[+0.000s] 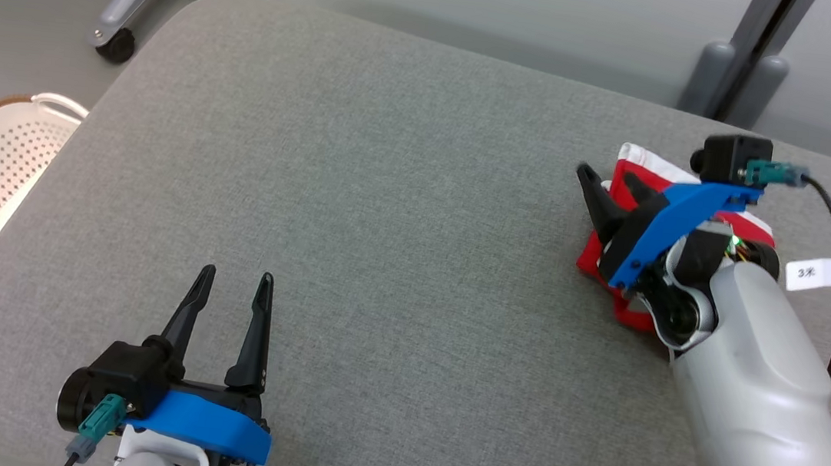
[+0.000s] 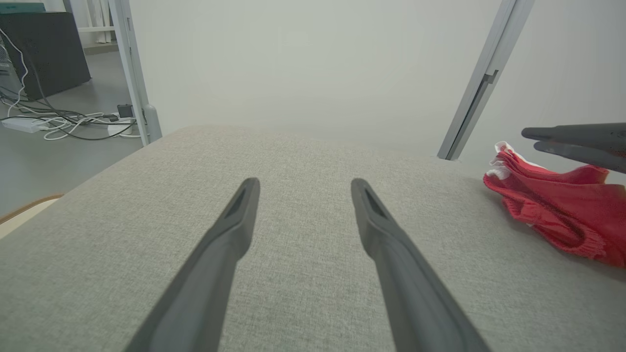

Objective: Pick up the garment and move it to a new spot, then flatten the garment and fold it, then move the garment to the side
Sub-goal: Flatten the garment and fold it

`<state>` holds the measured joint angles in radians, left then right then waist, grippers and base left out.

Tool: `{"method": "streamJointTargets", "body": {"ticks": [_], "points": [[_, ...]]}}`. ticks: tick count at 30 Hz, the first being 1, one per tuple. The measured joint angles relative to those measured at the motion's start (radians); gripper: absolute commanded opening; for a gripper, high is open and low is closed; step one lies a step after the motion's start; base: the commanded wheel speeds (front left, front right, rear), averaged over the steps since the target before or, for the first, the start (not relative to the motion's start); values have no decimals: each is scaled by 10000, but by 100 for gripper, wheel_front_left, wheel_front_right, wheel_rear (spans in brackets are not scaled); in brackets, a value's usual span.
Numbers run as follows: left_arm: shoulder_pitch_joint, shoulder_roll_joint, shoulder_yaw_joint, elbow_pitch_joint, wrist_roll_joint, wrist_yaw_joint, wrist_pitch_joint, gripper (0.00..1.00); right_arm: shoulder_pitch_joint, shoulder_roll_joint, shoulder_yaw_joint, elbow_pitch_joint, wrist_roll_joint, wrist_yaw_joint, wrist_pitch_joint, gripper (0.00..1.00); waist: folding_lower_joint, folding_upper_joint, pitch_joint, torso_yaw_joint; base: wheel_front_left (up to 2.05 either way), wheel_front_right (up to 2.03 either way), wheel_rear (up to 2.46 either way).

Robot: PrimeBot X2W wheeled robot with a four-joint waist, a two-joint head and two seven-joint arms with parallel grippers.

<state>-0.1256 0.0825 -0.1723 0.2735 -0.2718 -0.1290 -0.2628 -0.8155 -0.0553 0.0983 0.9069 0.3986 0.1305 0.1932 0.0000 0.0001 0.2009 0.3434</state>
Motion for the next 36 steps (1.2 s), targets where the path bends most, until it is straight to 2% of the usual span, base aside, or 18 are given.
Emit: {"method": "streamJointTargets", "body": {"ticks": [3,6,10,15,19,21,22,29,33,36], "points": [[40,10,50,23,17,0,-2,100,42,23,548,-1012,1248,0,77,100,0,-1,-164,-167,0,0,0],[181,42,104,12,27,0,-2,100,386,-125,867,-2011,1804,2,48,100,-1,-1,-365,-388,0,0,0],[338,102,151,23,79,0,0,100,1145,-1260,550,-2635,1810,0,-65,100,-1,0,-660,-696,0,0,0],[408,121,199,61,77,0,-2,100,2109,-2347,-94,-2512,648,0,-456,100,-2,-1,-909,-995,0,0,0],[373,142,217,128,77,0,0,100,2523,-2604,-349,-2228,-662,0,-905,100,-2,-1,-787,-1117,0,0,0],[284,144,222,186,79,0,-2,100,2615,-2397,-414,-2025,-1091,0,-991,36,0,0,-670,-1139,0,0,0],[200,144,209,205,79,0,0,100,2617,-2293,-399,-1931,-1285,0,-1034,0,0,-1,-612,-1139,0,0,0],[-115,140,2,318,79,0,-2,100,2385,-1438,288,-1323,-2088,0,-963,0,1,0,-335,-933,0,0,0],[-166,144,-69,397,79,0,-2,100,2332,-1012,1195,-1110,-2232,0,-796,0,0,1,-386,-770,0,0,0],[-159,142,-52,439,75,0,-2,100,2485,-627,1973,-1266,-1891,2,-742,0,0,0,-496,-707,0,0,0]]}}
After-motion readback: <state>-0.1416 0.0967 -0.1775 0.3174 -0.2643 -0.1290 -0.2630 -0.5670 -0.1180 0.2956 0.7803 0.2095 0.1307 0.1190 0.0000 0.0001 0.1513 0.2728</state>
